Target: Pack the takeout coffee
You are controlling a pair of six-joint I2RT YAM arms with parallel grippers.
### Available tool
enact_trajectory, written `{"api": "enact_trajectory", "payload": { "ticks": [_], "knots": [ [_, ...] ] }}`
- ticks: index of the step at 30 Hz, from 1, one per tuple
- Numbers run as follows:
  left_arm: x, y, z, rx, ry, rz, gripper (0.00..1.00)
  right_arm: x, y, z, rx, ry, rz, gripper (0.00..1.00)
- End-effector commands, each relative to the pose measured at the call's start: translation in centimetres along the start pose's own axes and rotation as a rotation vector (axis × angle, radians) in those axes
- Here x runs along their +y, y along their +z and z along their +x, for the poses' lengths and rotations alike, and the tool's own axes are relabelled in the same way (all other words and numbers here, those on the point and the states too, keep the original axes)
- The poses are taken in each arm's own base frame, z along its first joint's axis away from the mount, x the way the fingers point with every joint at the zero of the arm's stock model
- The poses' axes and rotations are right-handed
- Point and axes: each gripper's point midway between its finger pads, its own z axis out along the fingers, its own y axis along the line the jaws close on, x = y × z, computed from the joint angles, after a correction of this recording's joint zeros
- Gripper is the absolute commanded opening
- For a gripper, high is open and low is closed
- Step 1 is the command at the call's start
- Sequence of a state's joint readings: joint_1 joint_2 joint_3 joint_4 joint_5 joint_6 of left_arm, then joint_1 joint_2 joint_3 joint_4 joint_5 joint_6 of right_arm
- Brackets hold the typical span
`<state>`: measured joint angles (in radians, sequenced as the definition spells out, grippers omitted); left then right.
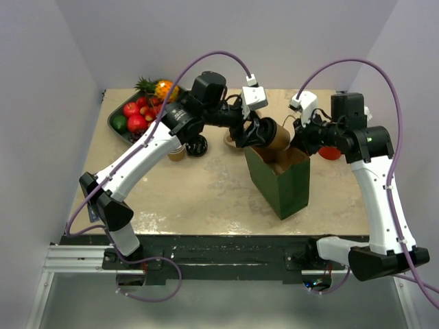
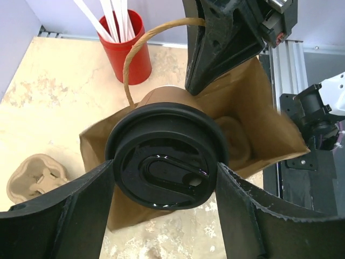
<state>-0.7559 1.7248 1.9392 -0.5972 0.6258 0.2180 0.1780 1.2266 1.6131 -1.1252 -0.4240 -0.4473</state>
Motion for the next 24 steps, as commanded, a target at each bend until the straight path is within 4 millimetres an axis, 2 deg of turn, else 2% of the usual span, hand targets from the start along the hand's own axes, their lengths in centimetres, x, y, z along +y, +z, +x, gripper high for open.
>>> {"api": "enact_trajectory", "payload": {
  "ticks": [1,8,11,13,17,24],
  "knots": [
    [-0.9,0.6,-0.2,0.012,-0.004,-0.023,0.00,0.3,-0.9,-2.5,-0.124,-0.004,0.029,0.00],
    [-0.9,0.4,0.3,0.027,-0.002,-0.065,0.00,-1.6,-1.0,-3.4,-0.151,0.009,0.127,0.00],
    [-0.9,-0.3,0.2,0.025,0.007,-0.089,0.00,-2.6,-1.1,-3.5,-0.151,-0.003,0.173,0.00],
    [-1.1,-1.2,-0.8,-0.006,0.023,-0.105,0.00,-2.7,-1.1,-3.6,-0.151,-0.014,0.176,0.00],
    [-2.7,-1.5,-0.5,-0.016,0.123,-0.027,0.00,-1.5,-0.8,-4.0,-0.165,-0.085,0.096,0.00],
    [-2.0,-0.6,1.0,0.034,0.399,0.036,0.00,1.1,0.0,-3.1,-0.145,-0.194,-0.083,0.00]
  ]
}}
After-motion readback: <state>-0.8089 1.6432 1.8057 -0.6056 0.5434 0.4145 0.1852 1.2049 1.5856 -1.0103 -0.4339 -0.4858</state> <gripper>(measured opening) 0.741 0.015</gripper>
